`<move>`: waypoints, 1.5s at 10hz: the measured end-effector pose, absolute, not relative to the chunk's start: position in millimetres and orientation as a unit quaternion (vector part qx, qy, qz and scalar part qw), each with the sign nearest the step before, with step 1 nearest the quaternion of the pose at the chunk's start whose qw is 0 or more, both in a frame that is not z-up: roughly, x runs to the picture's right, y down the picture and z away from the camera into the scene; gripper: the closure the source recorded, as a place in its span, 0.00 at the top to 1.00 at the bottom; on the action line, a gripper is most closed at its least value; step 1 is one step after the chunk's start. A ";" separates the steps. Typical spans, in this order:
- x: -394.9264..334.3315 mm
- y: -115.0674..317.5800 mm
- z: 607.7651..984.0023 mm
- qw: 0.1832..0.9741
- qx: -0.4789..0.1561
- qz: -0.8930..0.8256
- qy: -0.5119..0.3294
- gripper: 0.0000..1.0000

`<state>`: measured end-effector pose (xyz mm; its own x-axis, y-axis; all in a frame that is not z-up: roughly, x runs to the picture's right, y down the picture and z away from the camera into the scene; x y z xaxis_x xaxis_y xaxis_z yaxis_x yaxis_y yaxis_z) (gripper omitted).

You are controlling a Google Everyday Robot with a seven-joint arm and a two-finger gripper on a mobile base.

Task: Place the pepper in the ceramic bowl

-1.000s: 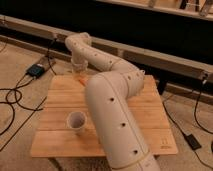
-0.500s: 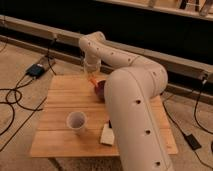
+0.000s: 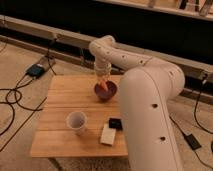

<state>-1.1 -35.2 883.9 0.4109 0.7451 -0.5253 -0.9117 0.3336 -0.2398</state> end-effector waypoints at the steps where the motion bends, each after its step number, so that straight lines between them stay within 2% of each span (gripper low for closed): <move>1: 1.9 -32.9 885.3 0.800 -0.252 0.518 0.169 0.01; 2: 5.2 -32.2 886.9 0.800 -0.247 0.518 0.174 0.05; 3: 10.0 -31.5 890.5 0.800 -0.239 0.520 0.182 0.18; 9: 11.2 -31.0 902.9 0.801 -0.218 0.522 0.196 0.74; 10: 10.8 -30.9 903.7 0.802 -0.216 0.521 0.197 0.80; 15: 6.5 -30.3 905.0 0.806 -0.210 0.517 0.196 0.80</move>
<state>6.5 -30.3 905.0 0.3879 0.7510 -0.5344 -0.9164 0.3765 -0.1361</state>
